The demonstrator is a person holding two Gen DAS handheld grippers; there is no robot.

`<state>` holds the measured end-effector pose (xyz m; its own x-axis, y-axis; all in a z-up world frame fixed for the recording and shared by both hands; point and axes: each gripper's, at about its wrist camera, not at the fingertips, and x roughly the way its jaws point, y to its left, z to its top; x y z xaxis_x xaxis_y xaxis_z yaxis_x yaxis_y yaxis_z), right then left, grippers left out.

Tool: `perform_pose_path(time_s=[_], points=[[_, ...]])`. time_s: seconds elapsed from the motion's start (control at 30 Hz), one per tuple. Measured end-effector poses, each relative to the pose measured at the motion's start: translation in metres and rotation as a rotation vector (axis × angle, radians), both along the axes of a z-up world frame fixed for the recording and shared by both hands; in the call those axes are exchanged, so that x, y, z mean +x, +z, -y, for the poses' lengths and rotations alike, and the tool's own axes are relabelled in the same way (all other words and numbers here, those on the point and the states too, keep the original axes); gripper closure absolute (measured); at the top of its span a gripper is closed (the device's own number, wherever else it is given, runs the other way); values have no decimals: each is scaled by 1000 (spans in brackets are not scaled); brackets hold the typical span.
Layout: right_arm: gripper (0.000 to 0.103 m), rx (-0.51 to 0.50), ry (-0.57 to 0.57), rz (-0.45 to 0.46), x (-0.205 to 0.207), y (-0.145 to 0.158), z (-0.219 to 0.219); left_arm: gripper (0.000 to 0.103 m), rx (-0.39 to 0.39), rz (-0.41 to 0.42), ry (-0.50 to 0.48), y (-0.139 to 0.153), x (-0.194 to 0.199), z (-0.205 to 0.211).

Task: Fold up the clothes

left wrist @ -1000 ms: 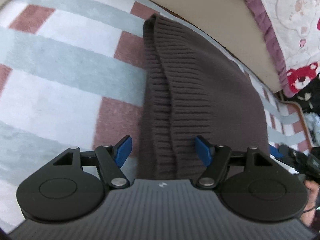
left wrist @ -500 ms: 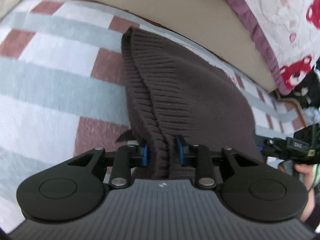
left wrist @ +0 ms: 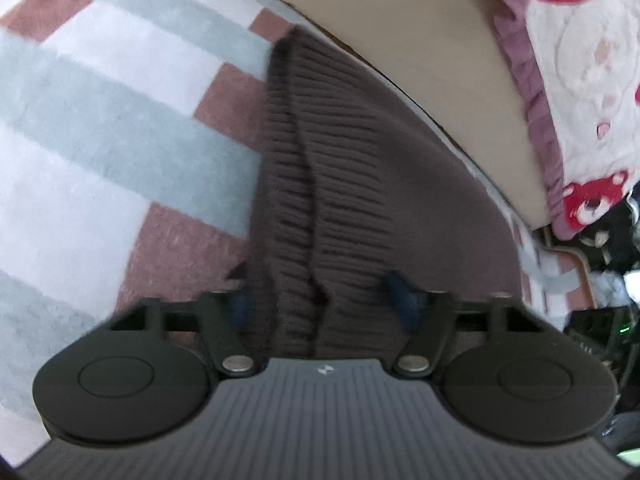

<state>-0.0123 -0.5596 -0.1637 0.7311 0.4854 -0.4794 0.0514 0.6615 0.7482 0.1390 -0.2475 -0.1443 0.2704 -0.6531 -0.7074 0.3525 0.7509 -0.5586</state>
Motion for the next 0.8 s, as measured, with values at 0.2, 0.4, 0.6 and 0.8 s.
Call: perform_pose_path(time_s=[0.2,0.4,0.6,0.8], points=[[59,-216,-51,210,-18,60,-7,77,4,204,-90,50,-22,40],[41,-201,-181,-70,-9,26,30,62,204,132,-133,30,-4,78],[20,35,-103,-119,-15,-1,66,33,218,-72,-135,17,25,86],[20,100,-152,-46,-8,-16,49,41,217,-54,-236,12,24,101]])
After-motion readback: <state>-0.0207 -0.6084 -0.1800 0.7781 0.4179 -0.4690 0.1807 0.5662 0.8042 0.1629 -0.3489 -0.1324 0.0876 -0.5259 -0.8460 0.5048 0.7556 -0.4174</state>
